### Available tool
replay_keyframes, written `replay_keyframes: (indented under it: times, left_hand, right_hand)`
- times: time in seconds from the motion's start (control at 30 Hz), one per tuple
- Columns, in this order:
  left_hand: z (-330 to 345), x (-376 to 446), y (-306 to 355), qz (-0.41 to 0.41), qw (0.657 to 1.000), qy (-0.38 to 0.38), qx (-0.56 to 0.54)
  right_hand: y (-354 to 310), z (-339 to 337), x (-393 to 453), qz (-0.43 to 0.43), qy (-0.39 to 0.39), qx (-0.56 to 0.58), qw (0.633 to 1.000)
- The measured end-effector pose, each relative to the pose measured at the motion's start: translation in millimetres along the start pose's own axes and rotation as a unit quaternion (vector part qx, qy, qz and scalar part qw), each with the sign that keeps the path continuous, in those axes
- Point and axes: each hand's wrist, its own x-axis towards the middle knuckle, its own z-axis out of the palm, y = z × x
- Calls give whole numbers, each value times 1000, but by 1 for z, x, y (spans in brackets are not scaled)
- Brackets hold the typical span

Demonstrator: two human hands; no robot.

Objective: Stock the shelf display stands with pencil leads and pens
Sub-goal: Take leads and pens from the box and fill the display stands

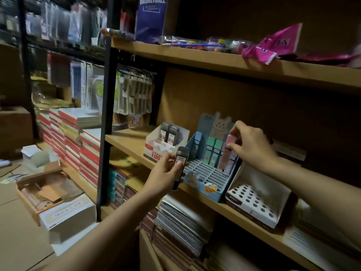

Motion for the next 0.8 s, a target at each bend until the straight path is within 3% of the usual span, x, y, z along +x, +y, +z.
replay_keyframes:
  times: [0.2,0.5,0.8]
  left_hand:
    - [0,5,-14,-42,999,-4,11]
    - [0,8,-18,-44,999,19,4]
    - [2,6,-19,-54,998,21,-7]
  right_hand:
    - [14,20,6,27,-22,-32,999]
    - [17,36,10,41,-24,-16,999]
    - [11,50,3,41,1,-82,996]
